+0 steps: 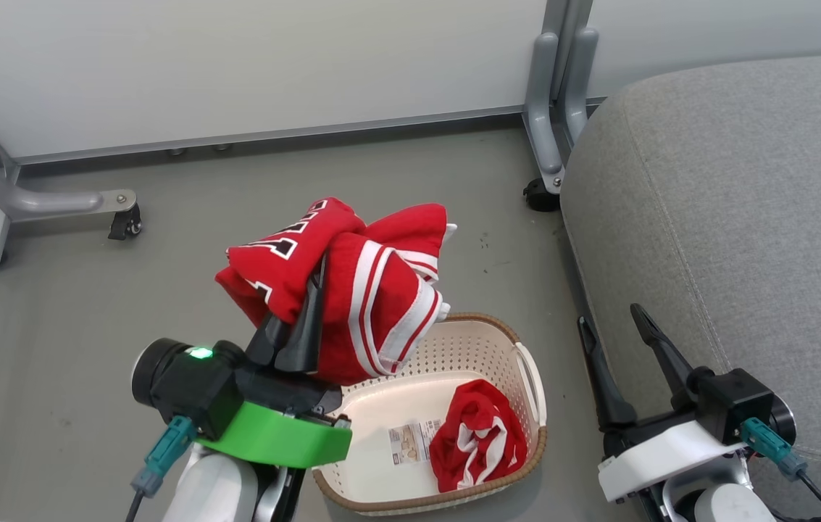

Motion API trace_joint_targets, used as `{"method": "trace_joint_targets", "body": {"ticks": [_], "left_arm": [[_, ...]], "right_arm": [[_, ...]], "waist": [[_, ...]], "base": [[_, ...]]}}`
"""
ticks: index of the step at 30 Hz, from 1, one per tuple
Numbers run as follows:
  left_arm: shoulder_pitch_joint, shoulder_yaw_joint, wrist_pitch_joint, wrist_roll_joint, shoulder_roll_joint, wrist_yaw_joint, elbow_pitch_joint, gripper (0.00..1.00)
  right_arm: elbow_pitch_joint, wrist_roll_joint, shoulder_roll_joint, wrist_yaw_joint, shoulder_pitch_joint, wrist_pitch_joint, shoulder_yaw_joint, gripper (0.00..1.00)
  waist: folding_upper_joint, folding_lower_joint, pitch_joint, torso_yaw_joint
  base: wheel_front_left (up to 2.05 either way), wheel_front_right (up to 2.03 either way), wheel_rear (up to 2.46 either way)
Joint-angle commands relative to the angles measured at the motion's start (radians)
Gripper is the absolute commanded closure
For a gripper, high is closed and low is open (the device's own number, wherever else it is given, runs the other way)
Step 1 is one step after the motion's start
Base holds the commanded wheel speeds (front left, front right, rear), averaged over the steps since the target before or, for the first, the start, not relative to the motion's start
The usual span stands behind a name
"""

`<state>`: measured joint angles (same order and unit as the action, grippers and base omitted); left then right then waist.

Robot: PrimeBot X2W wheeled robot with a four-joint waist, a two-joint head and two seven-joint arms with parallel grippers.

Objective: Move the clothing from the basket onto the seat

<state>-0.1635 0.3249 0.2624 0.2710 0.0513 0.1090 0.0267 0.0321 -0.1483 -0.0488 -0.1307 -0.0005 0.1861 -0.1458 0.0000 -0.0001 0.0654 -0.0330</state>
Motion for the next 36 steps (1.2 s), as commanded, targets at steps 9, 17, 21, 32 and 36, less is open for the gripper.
{"method": "trace_joint_targets", "body": {"ticks": [9,17,21,32,36], "left_arm": [[-0.005,-0.005,0.004,0.005,0.000,-0.002,0.015,1.00],[-0.024,-0.004,0.004,-0.008,0.001,0.000,0.024,1.00],[-0.030,0.001,0.004,-0.010,0.001,0.003,0.022,1.00],[-0.045,0.043,0.004,-0.005,0.000,0.007,0.018,1.00],[-0.049,0.054,0.004,0.004,0.000,0.009,0.017,1.00]], "right_arm": [[-0.004,0.001,-0.003,0.000,-0.011,-0.006,-0.041,0.00],[0.006,-0.103,-0.049,0.000,-0.098,-0.041,-0.290,0.00],[0.030,-0.173,-0.067,0.000,-0.172,-0.040,-0.425,0.00],[0.192,-0.258,-0.047,0.000,-0.370,0.012,-0.599,0.00],[0.249,-0.282,-0.038,0.000,-0.427,0.028,-0.631,0.01]], "waist": [[0.0000,0.0001,0.008,0.002],[0.0000,0.0001,0.032,0.006],[0.0000,0.0001,0.042,0.011],[0.0000,0.0001,0.058,0.037],[0.0000,0.0001,0.058,0.043]], "base": [[0.00,0.00,0.00],[0.00,0.00,0.00],[0.00,0.00,0.00],[0.00,0.00,0.00],[0.00,0.00,0.00]]}}
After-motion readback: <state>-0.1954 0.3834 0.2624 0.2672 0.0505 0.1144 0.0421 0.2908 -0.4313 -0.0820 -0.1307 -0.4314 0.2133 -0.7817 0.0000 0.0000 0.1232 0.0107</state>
